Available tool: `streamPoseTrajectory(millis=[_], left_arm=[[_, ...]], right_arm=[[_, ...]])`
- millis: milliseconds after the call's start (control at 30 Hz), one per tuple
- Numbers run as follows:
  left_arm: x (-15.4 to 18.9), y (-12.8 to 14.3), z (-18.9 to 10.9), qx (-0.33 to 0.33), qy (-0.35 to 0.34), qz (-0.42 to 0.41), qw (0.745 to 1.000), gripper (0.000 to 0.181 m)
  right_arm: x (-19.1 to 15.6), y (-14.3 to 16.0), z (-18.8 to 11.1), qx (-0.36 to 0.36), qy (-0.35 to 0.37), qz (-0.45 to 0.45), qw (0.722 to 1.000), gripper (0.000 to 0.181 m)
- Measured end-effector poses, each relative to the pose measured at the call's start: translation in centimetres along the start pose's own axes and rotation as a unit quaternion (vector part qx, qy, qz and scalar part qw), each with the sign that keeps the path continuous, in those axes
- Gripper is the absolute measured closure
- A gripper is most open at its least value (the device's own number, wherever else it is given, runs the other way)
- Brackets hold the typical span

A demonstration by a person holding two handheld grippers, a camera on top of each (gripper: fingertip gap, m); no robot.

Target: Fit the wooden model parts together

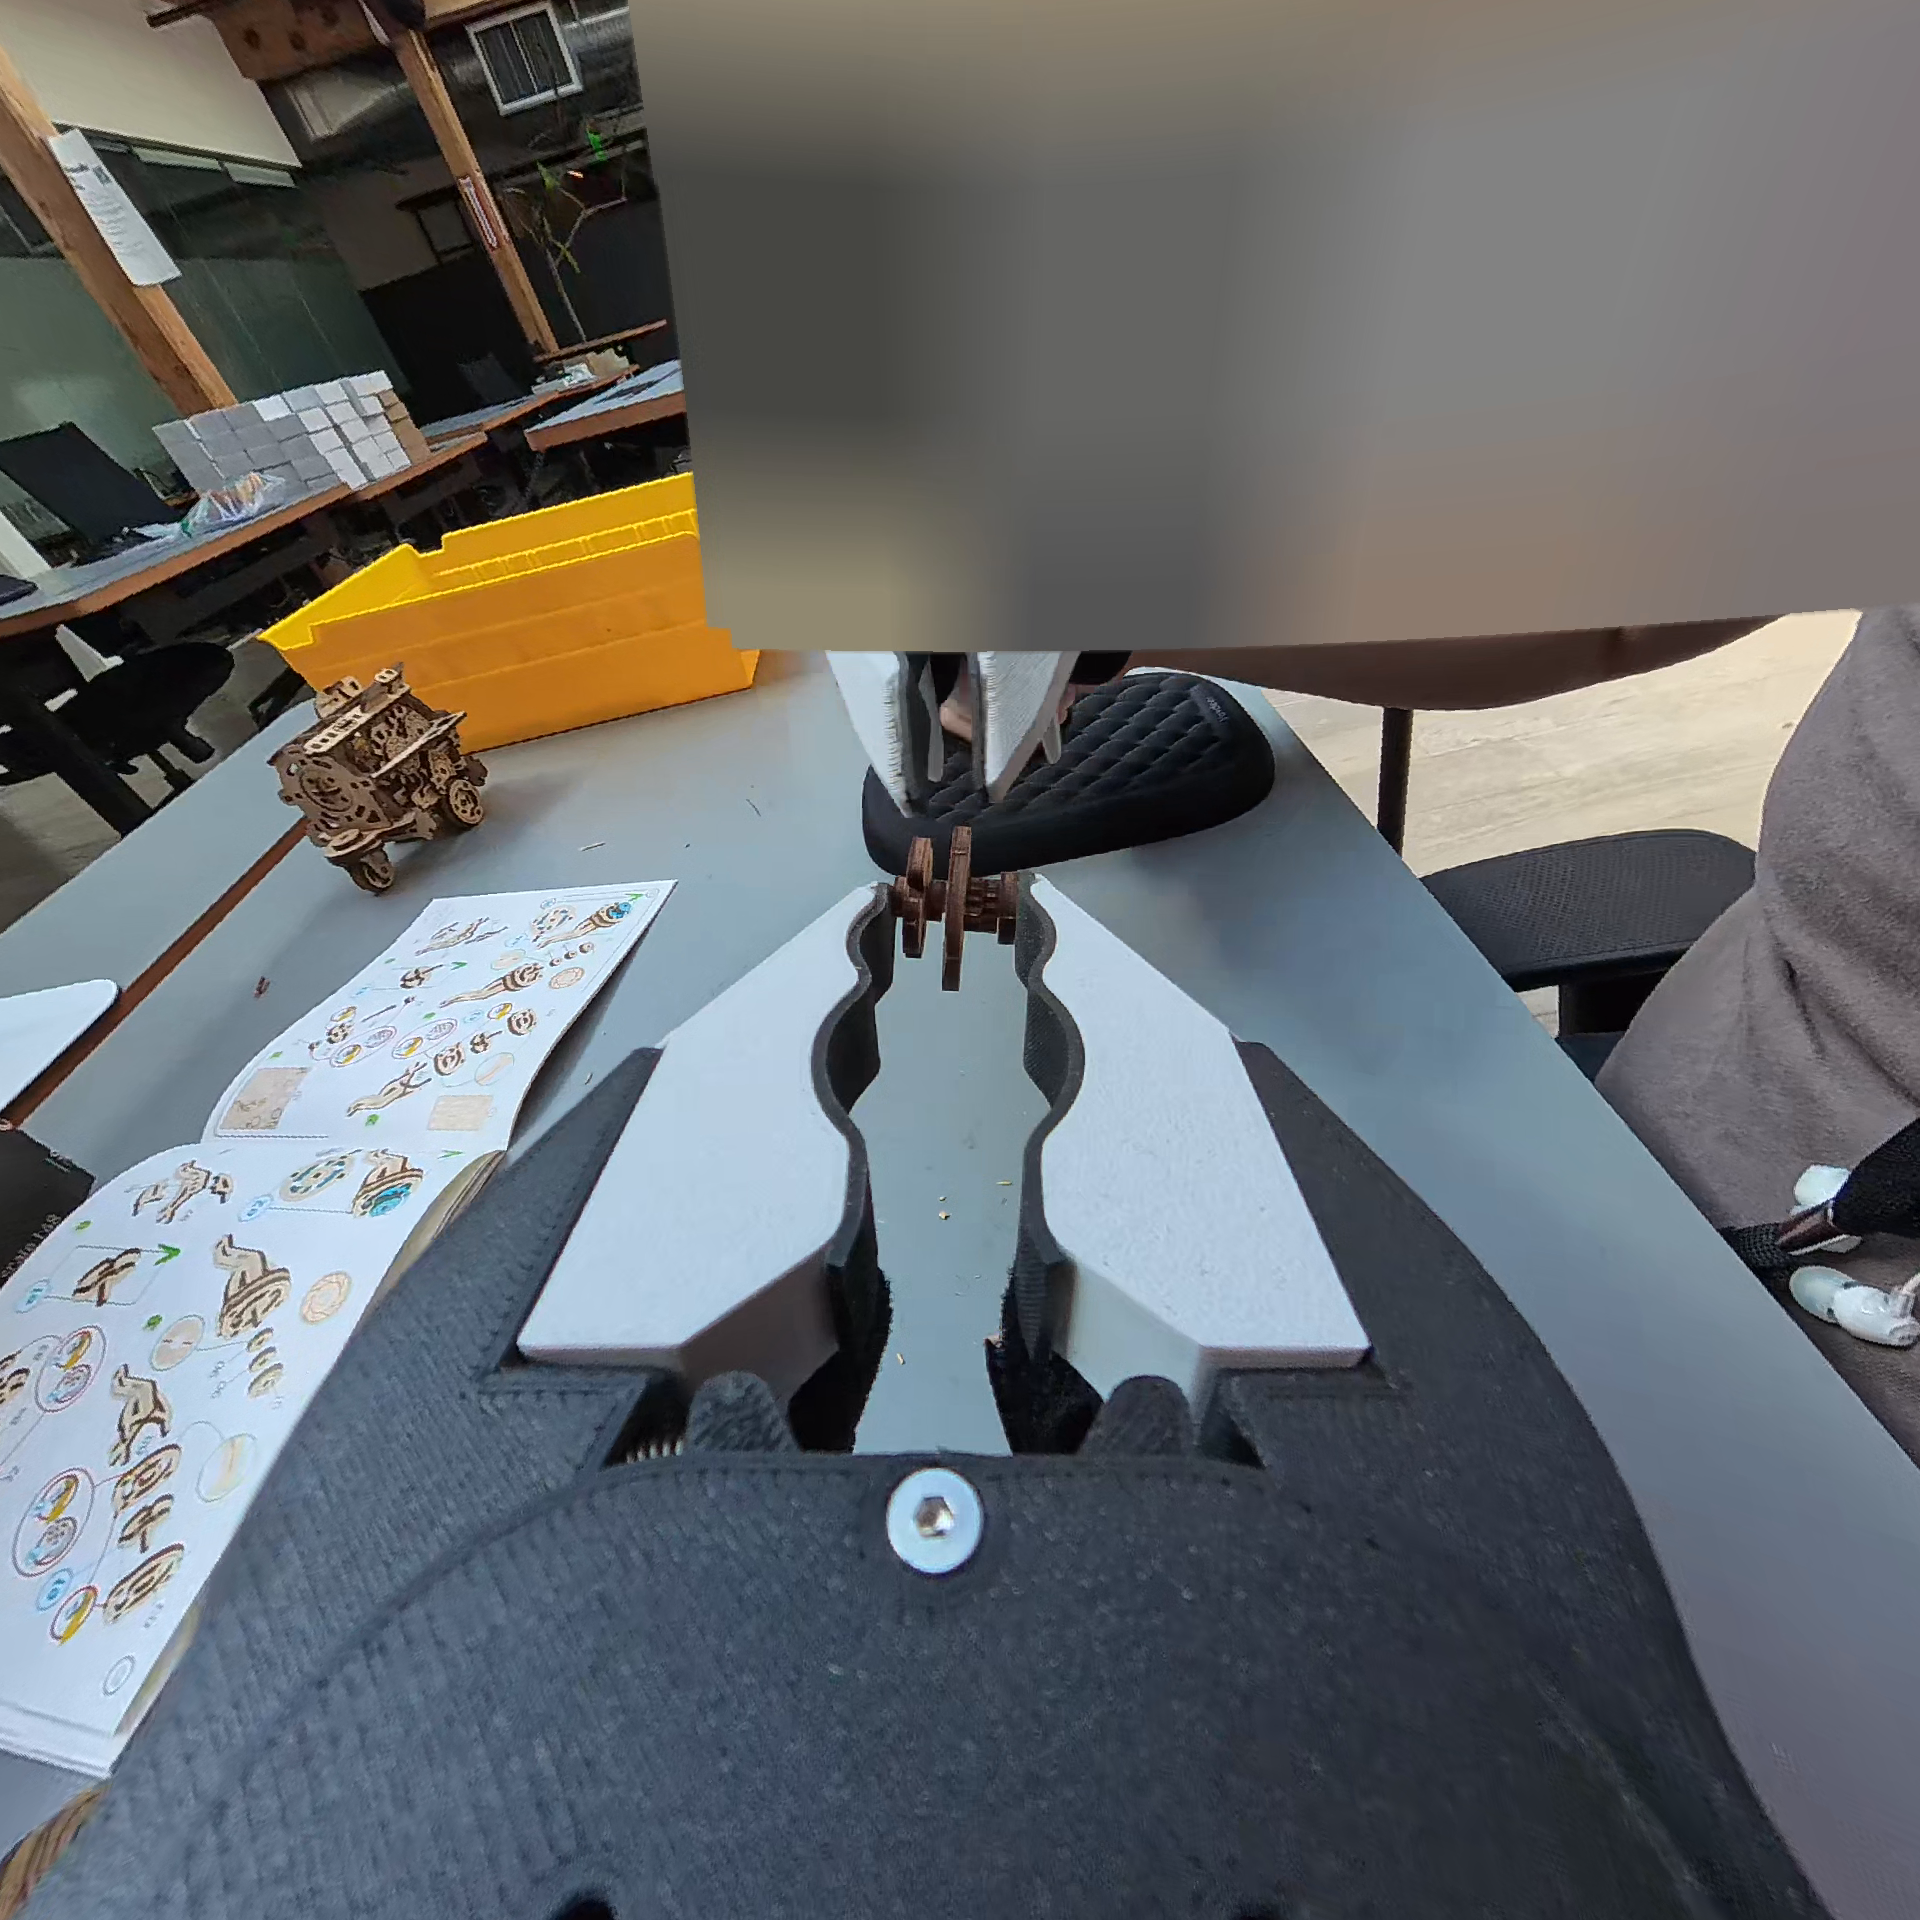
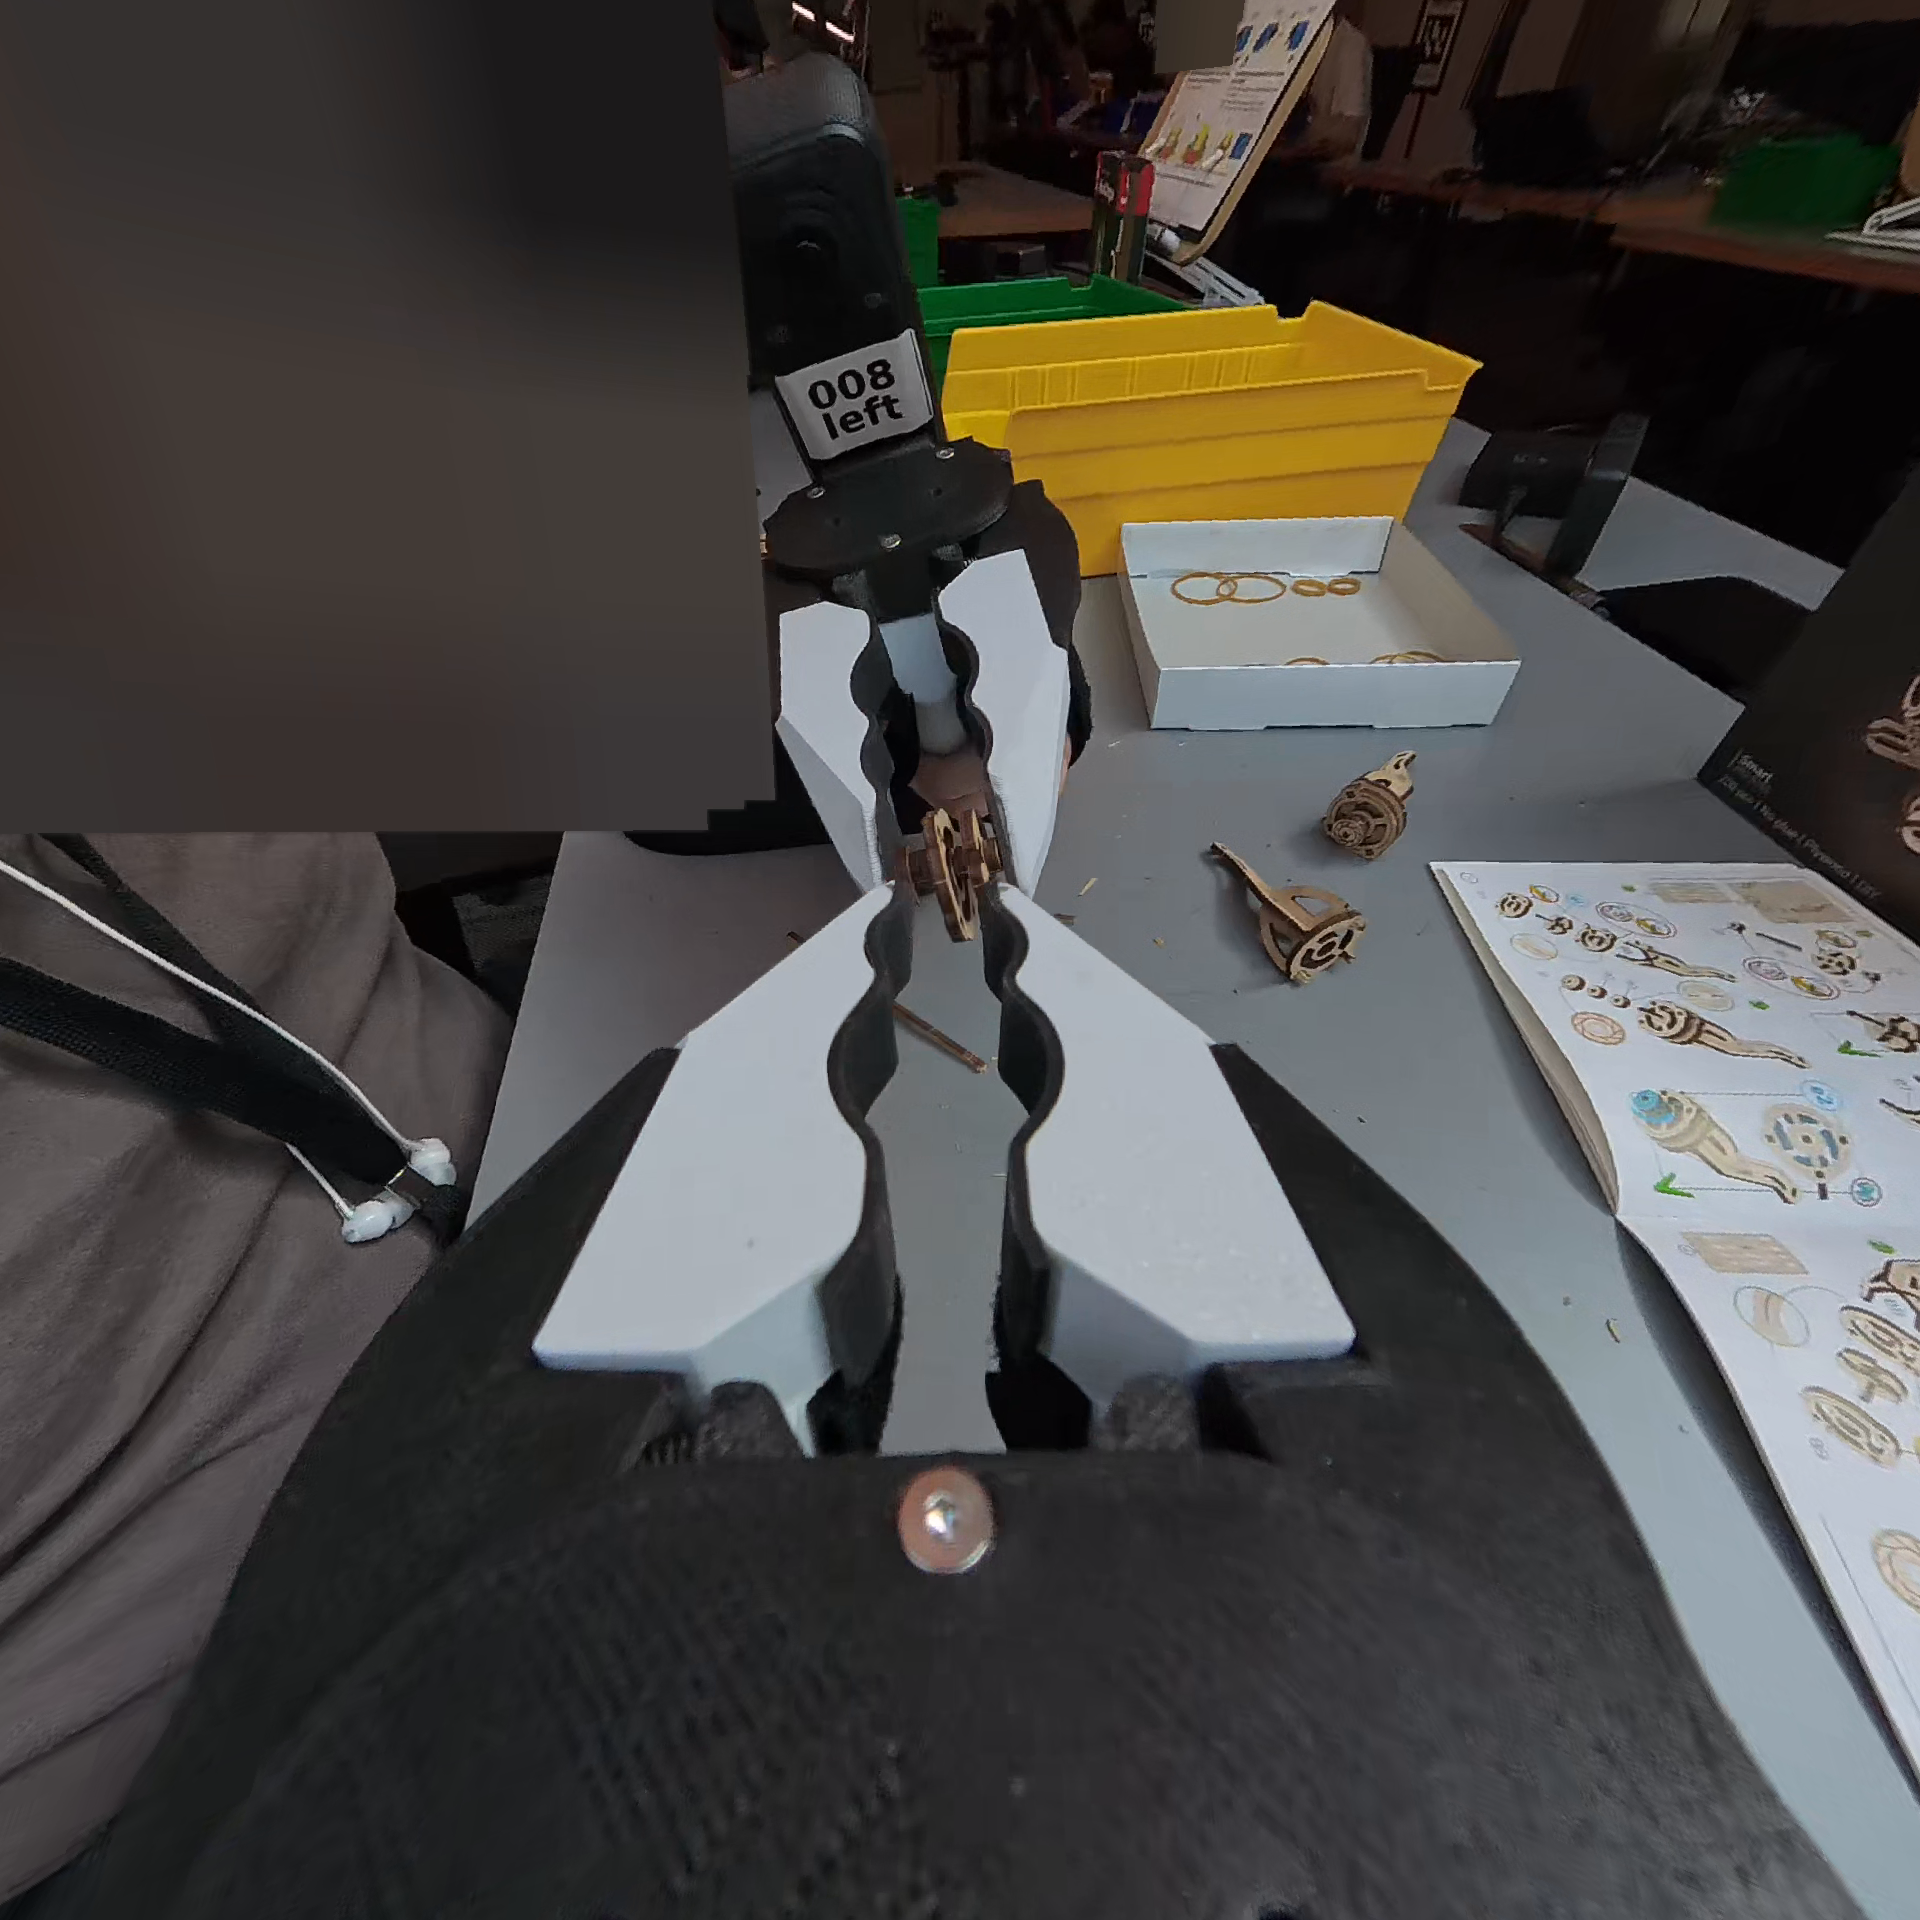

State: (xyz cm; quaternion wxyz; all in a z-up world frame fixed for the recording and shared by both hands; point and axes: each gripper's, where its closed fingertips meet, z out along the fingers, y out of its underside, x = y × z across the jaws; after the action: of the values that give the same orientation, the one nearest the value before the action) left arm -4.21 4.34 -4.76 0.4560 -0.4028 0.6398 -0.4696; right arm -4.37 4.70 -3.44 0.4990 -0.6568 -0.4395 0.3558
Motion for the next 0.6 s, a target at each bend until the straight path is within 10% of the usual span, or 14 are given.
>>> streamPoseTrajectory(millis=[600], left_arm=[[0.3,-1.6,-0.5,0.023,-0.015,0.054,0.998,0.161]], right_arm=[[-1.0,-0.3,0.7,0.023,0.012,-0.061,0.998,0.176]])
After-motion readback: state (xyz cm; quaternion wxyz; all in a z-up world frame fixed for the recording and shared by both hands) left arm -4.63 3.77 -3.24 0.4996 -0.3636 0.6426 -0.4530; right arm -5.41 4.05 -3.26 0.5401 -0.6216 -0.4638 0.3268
